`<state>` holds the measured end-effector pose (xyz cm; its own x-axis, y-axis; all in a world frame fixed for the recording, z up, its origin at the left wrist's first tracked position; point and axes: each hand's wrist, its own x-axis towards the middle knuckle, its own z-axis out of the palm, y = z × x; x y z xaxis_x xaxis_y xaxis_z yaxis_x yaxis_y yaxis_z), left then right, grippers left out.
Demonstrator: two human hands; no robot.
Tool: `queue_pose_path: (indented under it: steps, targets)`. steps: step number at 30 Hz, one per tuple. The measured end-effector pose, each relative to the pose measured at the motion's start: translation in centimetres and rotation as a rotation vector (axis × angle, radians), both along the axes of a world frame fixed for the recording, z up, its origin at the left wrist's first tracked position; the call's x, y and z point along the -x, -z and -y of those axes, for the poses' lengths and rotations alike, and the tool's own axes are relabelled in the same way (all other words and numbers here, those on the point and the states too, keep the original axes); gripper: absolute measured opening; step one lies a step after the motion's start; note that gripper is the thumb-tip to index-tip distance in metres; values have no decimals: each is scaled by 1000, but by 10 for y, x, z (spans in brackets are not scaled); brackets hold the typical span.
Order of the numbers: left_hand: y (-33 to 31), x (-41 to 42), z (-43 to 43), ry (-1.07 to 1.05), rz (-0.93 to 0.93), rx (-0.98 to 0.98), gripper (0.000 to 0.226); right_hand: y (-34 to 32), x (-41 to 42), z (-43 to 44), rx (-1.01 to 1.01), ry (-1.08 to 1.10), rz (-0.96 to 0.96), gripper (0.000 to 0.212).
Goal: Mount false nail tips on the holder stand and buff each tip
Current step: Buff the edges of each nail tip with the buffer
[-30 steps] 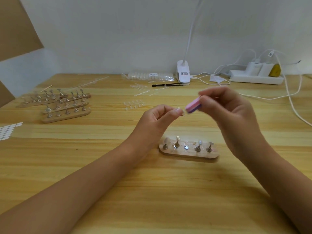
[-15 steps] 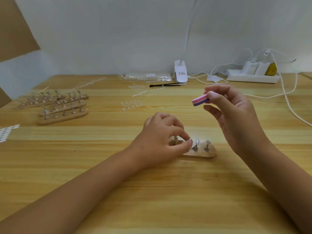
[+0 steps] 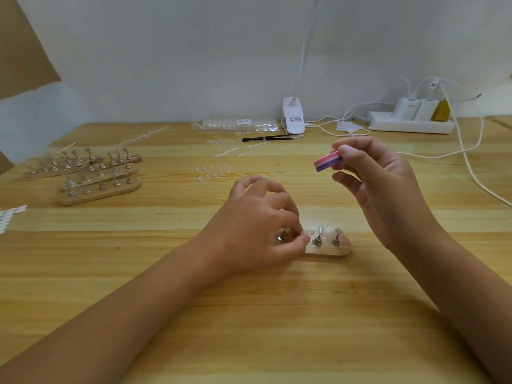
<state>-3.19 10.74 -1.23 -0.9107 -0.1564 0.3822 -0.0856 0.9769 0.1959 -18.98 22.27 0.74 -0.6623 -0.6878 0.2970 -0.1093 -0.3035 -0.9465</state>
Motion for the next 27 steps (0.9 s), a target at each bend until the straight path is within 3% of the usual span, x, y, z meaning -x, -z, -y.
queue_pose_path:
  steps: [10,17,27]
  targets:
    - [4,2,3,68,-48,81,29,1,0,1,-20,-22,-11,10]
    - [10,6,3,59,-126,22,49,1,2,0,-12,-14,-13,10]
    - [18,14,-2,25,-81,-84,23,3,1,3,-21,-23,-23,10]
